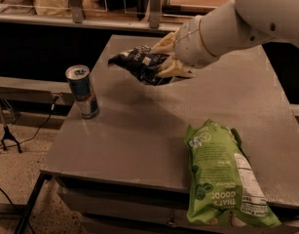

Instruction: Move blue chip bag near redbull can

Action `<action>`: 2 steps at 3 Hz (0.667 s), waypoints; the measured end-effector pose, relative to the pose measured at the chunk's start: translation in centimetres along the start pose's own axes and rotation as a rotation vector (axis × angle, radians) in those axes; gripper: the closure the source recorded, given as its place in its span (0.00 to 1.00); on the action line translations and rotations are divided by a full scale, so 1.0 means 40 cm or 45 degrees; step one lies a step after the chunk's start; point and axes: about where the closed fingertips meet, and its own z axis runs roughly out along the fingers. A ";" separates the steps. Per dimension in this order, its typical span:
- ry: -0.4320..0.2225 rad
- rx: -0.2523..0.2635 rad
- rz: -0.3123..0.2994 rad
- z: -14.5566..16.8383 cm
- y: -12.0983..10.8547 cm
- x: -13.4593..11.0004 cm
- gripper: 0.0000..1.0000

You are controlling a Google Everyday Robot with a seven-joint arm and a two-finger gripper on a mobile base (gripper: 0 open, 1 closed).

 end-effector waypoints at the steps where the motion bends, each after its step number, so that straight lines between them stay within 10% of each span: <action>1: 0.003 -0.014 -0.060 0.031 -0.003 -0.047 1.00; 2: 0.003 -0.030 -0.090 0.062 -0.012 -0.080 1.00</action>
Offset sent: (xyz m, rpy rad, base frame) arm 0.0080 0.0603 0.0009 -0.0547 -0.0288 0.0786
